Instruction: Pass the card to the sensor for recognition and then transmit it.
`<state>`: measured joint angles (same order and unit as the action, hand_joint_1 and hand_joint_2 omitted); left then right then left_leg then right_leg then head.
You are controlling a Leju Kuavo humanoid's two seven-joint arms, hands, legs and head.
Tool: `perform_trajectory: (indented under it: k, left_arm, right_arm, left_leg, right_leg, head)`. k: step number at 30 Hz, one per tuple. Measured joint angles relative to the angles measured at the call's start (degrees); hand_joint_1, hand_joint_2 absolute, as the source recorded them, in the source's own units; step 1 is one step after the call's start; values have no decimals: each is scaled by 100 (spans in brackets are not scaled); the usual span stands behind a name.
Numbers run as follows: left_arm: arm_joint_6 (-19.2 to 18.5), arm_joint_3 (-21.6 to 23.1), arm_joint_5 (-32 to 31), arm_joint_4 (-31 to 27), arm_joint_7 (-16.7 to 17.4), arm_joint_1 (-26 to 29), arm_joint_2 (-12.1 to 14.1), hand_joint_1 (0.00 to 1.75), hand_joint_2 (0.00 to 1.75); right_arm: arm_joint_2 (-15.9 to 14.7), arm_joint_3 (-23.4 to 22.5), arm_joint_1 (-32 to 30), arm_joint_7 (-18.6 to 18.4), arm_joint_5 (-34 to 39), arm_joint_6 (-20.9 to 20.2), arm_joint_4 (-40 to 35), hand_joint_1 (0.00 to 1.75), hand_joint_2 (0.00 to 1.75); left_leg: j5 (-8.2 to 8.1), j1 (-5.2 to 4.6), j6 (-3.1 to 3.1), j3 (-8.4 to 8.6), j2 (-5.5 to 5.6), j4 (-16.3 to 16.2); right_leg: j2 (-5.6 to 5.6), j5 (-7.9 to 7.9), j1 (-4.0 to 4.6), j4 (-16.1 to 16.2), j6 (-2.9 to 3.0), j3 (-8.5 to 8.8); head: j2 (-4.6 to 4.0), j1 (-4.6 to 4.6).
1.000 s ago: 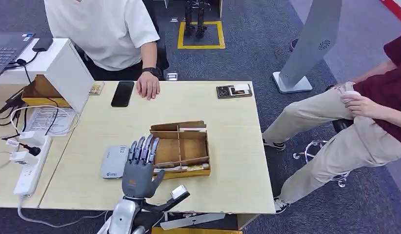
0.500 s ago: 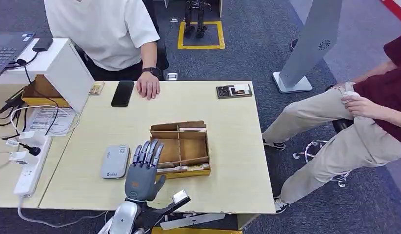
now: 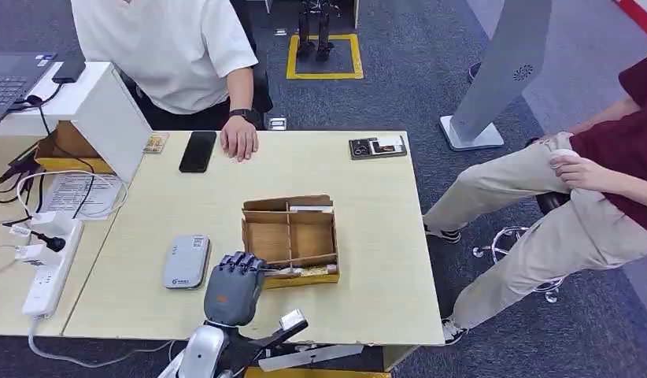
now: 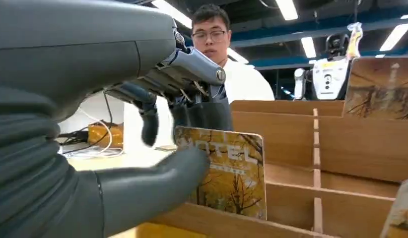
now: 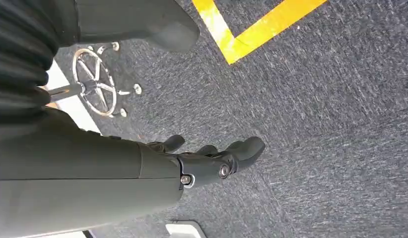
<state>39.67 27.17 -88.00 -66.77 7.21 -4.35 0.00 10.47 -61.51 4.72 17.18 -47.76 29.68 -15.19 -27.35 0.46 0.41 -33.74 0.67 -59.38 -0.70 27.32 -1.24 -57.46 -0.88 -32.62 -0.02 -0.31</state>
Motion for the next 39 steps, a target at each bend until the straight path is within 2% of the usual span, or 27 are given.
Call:
perform_trajectory:
  k: [17,22,28,30,33,38,39]
  left_arm:
    - [70,0,-2,243,-188,-119,-7,175,175]
    - [72,-2,96,9,-350,-46,-48,175,175]
    - [72,-2,122,-118,-386,-9,-59,175,175]
    - [70,-26,280,-256,-586,29,-88,175,175]
    - [70,-194,670,-570,-1166,47,-247,175,175]
    - [72,-208,700,-588,-1201,47,-260,175,175]
    - [70,-444,1164,-816,-1715,43,-449,175,175]
  right_arm:
    - [0,0,0,24,-9,7,2,0,175]
    - [0,0,-1,15,-11,24,2,0,175]
    - [0,0,-1,15,-13,24,4,0,175]
    - [0,0,-3,20,-11,24,4,0,175]
    - [0,0,0,26,-11,35,4,0,175]
    - [0,0,0,26,-11,35,4,0,175]
    - [0,0,0,35,-7,55,4,0,175]
  left_leg:
    - [0,0,0,1,2,0]
    - [0,0,0,0,2,0]
    - [0,0,0,0,2,0]
    - [0,0,0,-1,2,0]
    - [0,0,0,-3,4,0]
    - [0,0,0,-3,4,0]
    - [0,0,0,-3,2,0]
  right_leg:
    - [2,0,0,0,0,4]
    - [2,0,0,0,0,4]
    - [1,0,0,0,0,2]
    - [1,0,0,0,0,1]
    - [4,0,0,0,0,1]
    - [4,0,0,0,0,1]
    - [4,0,-1,0,0,1]
  head:
    - [0,0]
    - [0,2]
    - [0,0]
    - [0,-2]
    - [0,0]
    - [0,0]
    - [0,2]
